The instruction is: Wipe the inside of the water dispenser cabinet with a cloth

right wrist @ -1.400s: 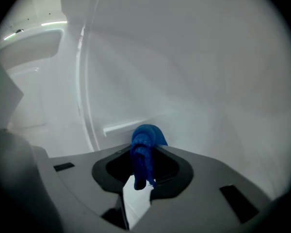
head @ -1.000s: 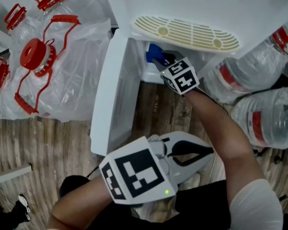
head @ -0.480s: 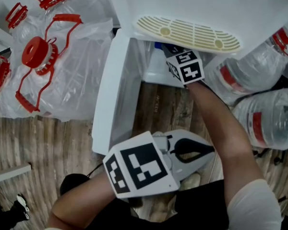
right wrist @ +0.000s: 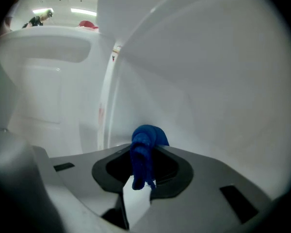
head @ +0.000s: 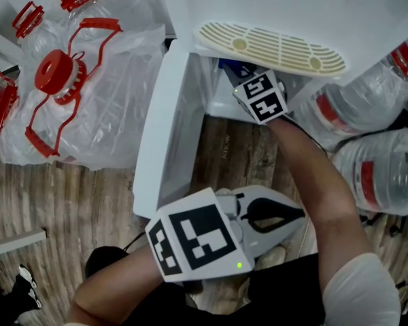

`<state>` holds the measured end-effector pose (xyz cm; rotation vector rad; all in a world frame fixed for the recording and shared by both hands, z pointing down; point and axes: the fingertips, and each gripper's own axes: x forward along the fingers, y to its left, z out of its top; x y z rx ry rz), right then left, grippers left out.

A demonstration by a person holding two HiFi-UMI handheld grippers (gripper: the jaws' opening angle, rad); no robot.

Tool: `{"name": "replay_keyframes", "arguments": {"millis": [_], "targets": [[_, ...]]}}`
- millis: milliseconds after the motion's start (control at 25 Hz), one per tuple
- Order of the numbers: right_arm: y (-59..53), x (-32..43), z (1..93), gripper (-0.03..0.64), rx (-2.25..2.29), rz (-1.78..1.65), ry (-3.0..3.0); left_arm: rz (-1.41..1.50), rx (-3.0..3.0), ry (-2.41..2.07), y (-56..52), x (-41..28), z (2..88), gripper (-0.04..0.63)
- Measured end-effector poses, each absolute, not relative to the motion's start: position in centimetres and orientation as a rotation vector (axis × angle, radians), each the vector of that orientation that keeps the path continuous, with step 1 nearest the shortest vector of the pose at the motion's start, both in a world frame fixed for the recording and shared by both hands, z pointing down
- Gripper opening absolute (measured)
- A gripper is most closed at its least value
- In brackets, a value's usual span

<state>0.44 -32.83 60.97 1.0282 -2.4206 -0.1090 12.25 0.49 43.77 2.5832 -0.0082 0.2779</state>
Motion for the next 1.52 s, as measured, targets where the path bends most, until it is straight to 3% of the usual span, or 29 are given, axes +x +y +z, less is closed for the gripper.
{"name": "replay_keyframes", "arguments": {"millis": [320,640,1520], "targets": [[-29.1,0.3,60.0,0.084,0.915,-0.126,-2.482,0.257,2.586,0.023,0.8,12.7,43.3,0.003],[-33.2,3.1,57.7,0.084,1.197,-0.127,-2.417,0.264,2.596,0.015,0.9,12.6,43.2,0.003],[-26.8,-0.4,54.5,0.084,1.067,-0.188,-2.584,0.211,2.610,0.052,1.3,12.4,41.8,0.003]]}}
